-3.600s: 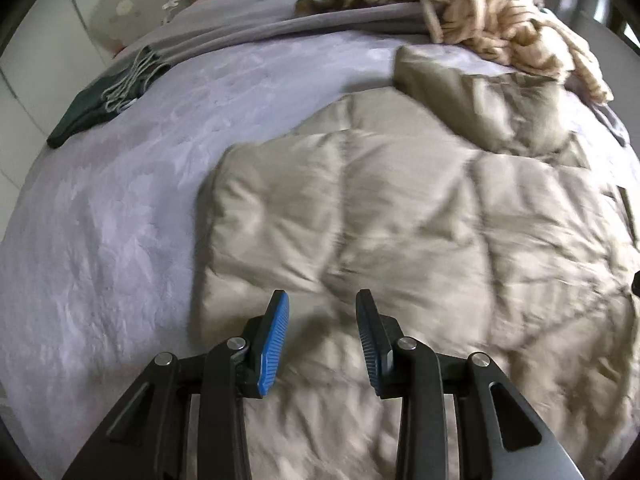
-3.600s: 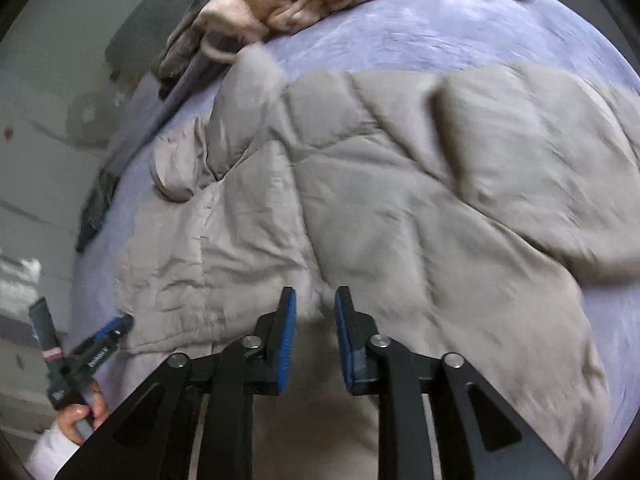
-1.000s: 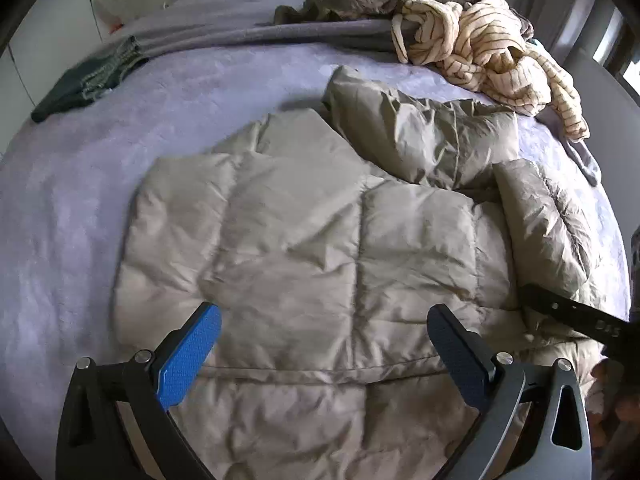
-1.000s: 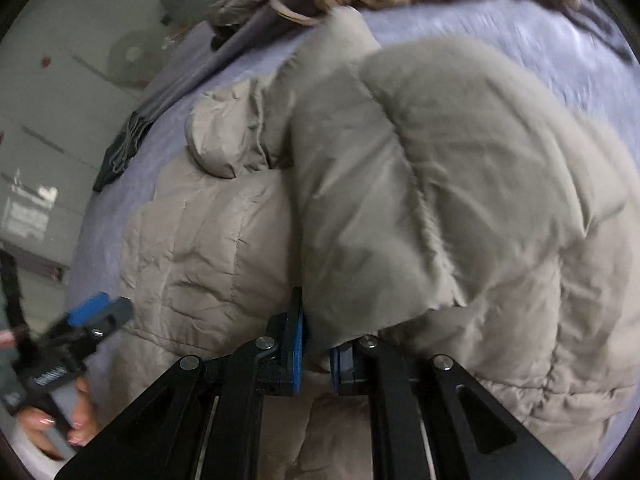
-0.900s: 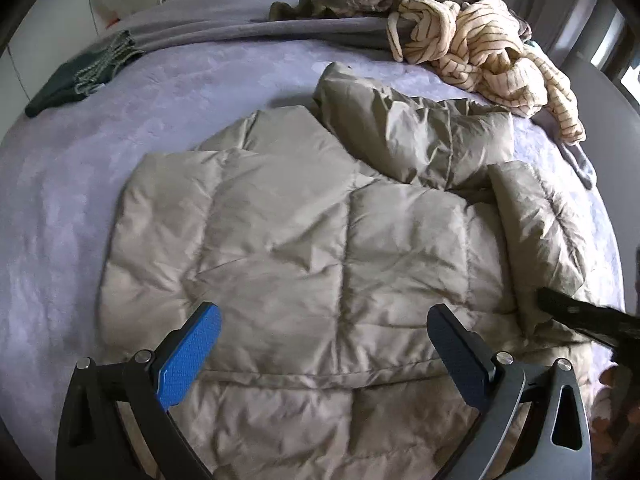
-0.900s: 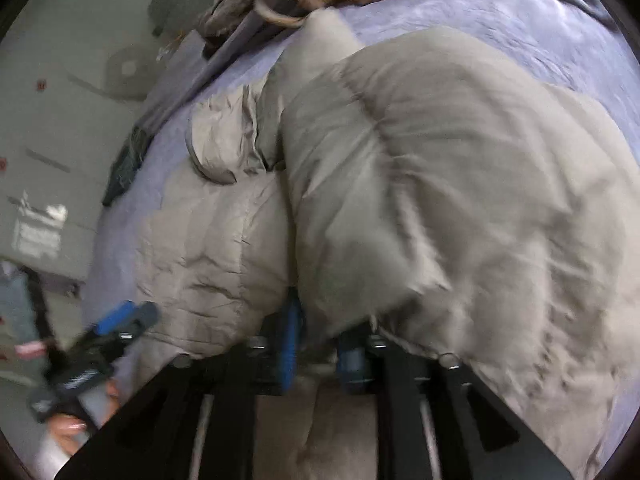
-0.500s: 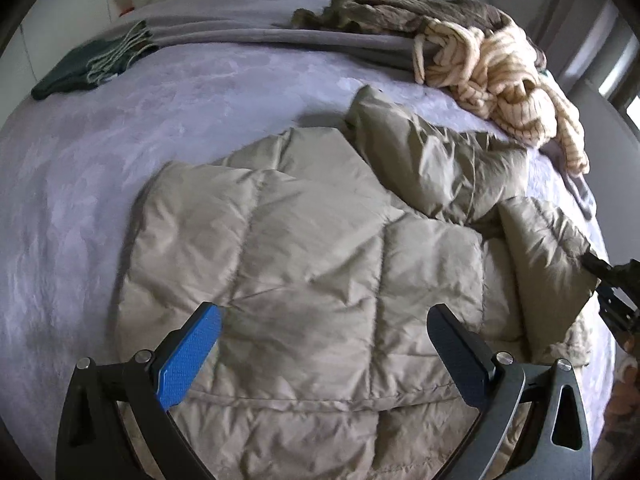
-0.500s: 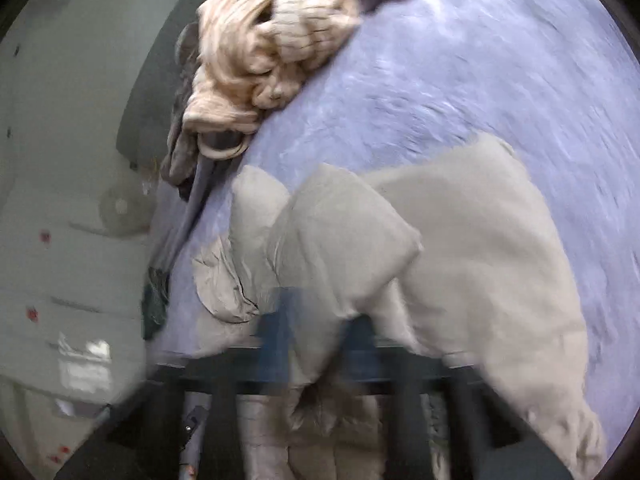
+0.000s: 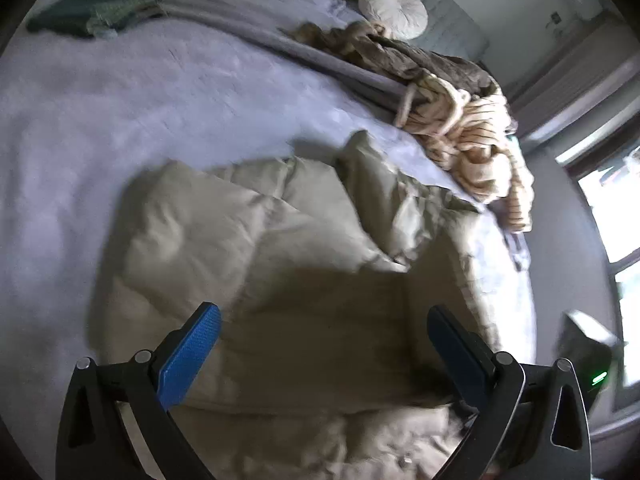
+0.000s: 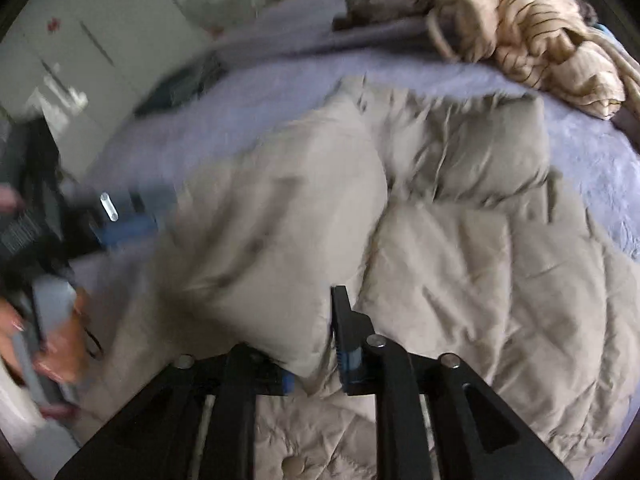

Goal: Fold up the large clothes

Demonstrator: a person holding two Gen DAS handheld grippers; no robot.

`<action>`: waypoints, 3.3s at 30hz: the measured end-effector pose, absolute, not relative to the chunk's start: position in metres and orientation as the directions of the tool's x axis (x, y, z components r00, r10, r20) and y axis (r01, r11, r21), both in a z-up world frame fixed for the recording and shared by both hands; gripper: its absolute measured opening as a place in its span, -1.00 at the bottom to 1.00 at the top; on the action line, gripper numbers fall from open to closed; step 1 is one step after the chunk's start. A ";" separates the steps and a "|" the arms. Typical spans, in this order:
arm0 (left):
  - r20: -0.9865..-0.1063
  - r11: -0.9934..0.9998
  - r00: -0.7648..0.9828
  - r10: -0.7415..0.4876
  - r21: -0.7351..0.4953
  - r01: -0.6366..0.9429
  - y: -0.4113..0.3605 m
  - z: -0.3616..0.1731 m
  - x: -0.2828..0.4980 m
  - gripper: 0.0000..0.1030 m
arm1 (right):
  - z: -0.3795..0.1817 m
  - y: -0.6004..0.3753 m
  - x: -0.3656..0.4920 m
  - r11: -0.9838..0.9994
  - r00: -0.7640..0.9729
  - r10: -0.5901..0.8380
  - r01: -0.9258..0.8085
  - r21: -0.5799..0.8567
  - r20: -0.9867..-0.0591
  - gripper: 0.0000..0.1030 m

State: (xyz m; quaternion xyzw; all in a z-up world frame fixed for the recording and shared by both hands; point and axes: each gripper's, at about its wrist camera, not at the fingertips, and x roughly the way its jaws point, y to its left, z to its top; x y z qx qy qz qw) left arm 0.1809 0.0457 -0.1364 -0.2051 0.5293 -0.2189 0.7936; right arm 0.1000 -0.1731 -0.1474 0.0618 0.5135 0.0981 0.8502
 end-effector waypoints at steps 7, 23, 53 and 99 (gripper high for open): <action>-0.728 0.762 0.228 -0.647 -0.630 0.149 0.013 -0.155 0.183 1.00 | -0.149 -0.230 0.053 0.934 0.418 0.313 0.027 0.357 -0.853 0.20; -0.831 0.845 0.197 -0.521 -0.470 0.253 -0.032 -0.171 0.173 -0.76 | -0.180 -0.446 -0.041 0.498 0.647 0.236 0.560 0.662 -0.725 -0.90; -0.907 0.925 0.274 -0.321 -0.237 0.297 -0.047 -0.190 0.182 -0.74 | -0.177 -0.502 0.026 0.449 0.689 0.285 0.518 0.728 -0.666 -0.63; -0.913 0.968 0.375 -0.162 -0.074 0.239 -0.002 -0.148 0.102 0.99 | -0.136 -0.382 -0.048 0.821 0.465 0.073 0.474 0.318 -0.882 -0.58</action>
